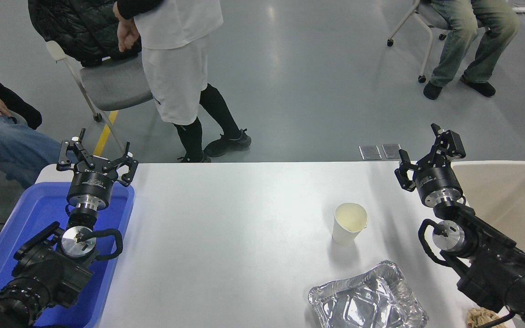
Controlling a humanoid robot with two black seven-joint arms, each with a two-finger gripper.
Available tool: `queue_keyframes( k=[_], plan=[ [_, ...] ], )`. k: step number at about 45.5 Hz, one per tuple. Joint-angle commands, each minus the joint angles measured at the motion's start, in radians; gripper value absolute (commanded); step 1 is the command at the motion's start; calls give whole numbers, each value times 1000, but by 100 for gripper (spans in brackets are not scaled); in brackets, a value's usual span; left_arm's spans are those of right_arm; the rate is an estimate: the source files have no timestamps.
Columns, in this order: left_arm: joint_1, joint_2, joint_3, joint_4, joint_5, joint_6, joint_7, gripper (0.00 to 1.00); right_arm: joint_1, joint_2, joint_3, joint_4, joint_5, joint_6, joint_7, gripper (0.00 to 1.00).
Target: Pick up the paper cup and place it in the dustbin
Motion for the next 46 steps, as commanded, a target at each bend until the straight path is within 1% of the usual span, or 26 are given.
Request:
queue_keyframes(
  k=[1, 33, 38, 46],
  plan=[
    [0, -1, 0, 0, 1, 2, 0, 99, 6, 0, -2, 1, -3, 0, 0, 100],
    [0, 0, 0, 0, 1, 1, 0, 99, 12, 0, -3, -2, -4, 0, -1, 100],
    [0, 0, 0, 0, 0, 1, 0, 99, 7, -31, -14, 16, -9, 2, -1, 100],
    [0, -1, 0, 0, 0, 1, 0, 99, 14, -48, -86, 4, -11, 0, -1, 100]
  ],
)
